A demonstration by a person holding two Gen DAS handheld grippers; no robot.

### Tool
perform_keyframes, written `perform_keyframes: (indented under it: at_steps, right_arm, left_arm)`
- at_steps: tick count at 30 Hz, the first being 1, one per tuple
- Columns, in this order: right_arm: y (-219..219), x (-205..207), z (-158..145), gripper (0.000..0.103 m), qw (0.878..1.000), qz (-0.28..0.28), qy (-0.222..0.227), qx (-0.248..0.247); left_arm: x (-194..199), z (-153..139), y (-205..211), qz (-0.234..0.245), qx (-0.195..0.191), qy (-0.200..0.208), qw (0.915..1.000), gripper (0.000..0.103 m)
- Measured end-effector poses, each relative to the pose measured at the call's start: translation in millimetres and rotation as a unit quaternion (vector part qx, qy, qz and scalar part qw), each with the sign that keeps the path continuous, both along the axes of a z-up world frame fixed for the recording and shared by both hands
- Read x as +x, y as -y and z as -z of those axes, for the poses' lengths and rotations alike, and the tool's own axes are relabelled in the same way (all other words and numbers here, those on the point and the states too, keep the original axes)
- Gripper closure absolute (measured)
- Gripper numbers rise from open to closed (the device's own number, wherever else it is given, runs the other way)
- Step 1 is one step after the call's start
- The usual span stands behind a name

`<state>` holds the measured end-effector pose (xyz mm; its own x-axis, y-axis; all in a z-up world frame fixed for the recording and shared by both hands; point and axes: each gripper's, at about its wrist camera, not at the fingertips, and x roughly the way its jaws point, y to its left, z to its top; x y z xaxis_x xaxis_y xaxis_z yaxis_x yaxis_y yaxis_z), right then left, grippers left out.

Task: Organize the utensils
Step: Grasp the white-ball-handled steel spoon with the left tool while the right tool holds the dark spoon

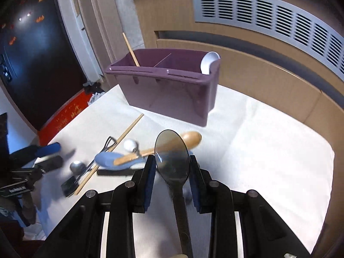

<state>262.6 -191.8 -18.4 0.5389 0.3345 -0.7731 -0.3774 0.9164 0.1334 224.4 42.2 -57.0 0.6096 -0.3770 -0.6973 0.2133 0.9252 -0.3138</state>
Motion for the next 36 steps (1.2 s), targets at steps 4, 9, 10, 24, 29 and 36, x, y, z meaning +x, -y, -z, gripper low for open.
perform_keyframes:
  at_steps: [4,9,10,24,29,36]
  right_arm:
    - [0.7,0.3,7.8,0.075,1.000,0.011,0.009,-0.009]
    - [8.1,17.8,28.6,0.075,0.999,0.020,0.014,-0.034]
    - [9.8,22.5,34.4,0.075,0.999,0.022,0.013,-0.045]
    - [-14.8,-17.4,54.6,0.075,0.997,-0.065,-0.050,-0.003]
    - [8.3,-17.1,51.0,0.075,0.999,-0.016,-0.023,-0.030]
    - [33.1,-12.5,50.1,0.075,0.999,0.032,-0.008,-0.029]
  left_arm:
    - [34.8,6.7,34.5,0.002,-0.042,-0.068,0.9968,0.051]
    - [55.2,4.7,51.7,-0.034,-0.034,-0.090,0.9948,0.051]
    - [53.8,-0.1,49.0,-0.048,-0.024,-0.079,0.9955,0.051]
    - [71.8,19.9,61.5,-0.016,-0.056,-0.138,0.9887,0.051]
    - [95.9,22.9,76.0,-0.043,-0.027,-0.140,0.9889,0.051]
    - [114.2,30.5,99.3,-0.041,0.061,-0.124,0.9895,0.070]
